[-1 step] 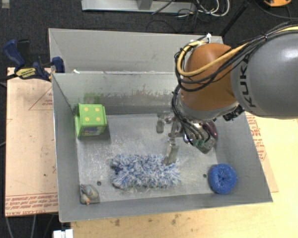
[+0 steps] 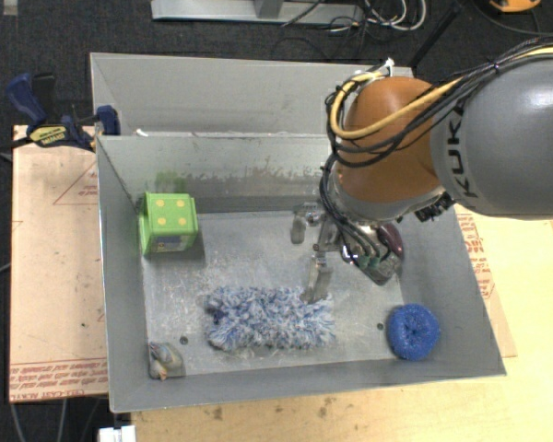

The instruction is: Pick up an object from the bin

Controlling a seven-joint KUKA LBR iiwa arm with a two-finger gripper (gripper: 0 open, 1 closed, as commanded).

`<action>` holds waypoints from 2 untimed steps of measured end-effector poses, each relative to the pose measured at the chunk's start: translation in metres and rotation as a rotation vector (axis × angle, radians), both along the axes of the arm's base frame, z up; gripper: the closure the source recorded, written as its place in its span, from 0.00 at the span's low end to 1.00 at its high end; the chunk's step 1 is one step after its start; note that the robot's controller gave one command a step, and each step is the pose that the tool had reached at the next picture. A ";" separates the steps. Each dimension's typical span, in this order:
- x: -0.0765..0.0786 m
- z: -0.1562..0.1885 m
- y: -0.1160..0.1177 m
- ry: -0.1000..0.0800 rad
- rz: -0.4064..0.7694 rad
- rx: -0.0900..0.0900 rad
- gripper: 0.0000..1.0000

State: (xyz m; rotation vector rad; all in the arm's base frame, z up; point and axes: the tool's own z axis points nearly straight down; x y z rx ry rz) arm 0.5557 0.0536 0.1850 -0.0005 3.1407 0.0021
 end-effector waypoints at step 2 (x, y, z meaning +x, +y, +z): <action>-0.005 -0.065 0.023 0.001 0.368 0.000 0.00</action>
Offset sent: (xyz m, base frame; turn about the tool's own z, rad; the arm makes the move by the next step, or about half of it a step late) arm -0.0051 0.0223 -0.0641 -0.3670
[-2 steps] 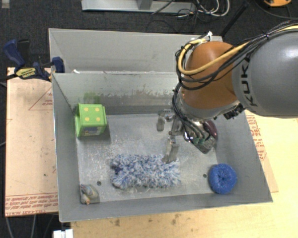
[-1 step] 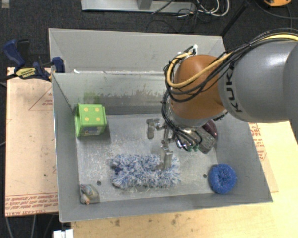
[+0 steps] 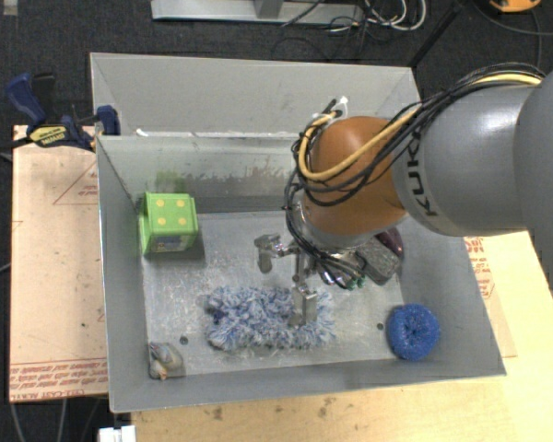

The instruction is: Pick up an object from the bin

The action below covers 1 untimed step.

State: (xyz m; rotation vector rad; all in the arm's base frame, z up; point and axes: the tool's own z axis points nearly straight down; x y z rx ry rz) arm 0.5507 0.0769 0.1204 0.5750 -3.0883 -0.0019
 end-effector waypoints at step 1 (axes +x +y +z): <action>-0.005 -0.010 0.013 0.001 -0.085 0.000 0.00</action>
Offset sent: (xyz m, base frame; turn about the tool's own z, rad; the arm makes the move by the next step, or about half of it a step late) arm -0.0069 0.0084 -0.0504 -0.0301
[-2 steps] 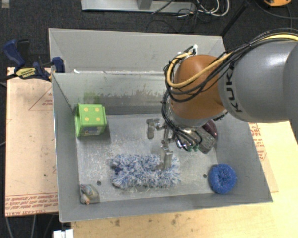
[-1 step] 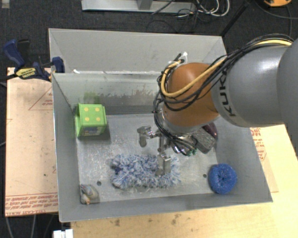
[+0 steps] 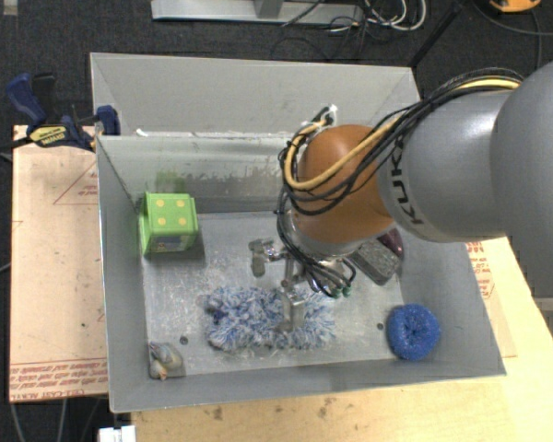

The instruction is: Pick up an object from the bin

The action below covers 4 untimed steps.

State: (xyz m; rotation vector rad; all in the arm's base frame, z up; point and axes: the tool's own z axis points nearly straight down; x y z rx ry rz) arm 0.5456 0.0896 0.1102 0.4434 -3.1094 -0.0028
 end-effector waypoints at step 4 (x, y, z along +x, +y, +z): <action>-0.007 -0.036 0.008 0.005 0.088 -0.001 1.00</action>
Offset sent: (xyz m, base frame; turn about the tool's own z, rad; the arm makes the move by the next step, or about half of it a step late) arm -0.0054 0.0075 -0.0402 -0.0889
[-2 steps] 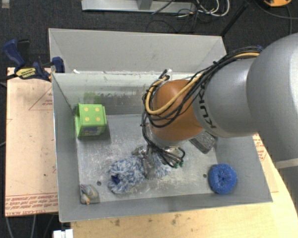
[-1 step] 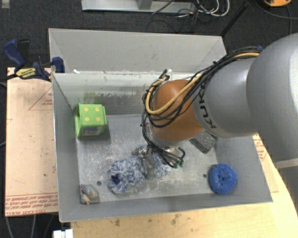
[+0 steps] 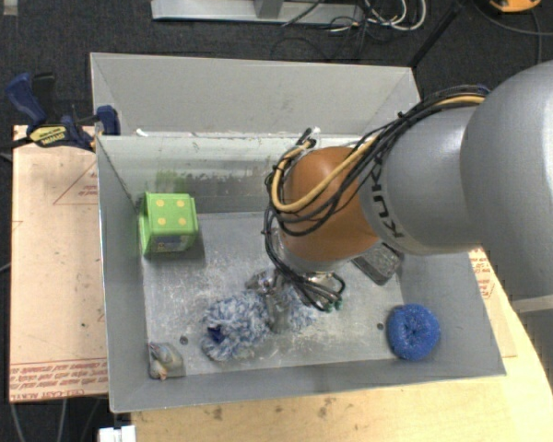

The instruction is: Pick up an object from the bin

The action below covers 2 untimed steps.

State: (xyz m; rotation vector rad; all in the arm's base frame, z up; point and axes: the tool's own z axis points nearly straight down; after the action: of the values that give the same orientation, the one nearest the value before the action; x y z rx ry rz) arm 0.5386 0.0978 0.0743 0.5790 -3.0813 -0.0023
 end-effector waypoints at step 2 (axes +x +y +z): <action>0.002 0.030 0.001 -0.010 -0.001 0.002 1.00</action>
Offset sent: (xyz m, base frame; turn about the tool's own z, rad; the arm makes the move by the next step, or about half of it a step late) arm 0.0001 -0.0001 0.0075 0.0000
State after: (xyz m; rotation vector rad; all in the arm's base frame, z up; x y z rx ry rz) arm 0.5407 0.0985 0.1046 0.5801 -3.0917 -0.0018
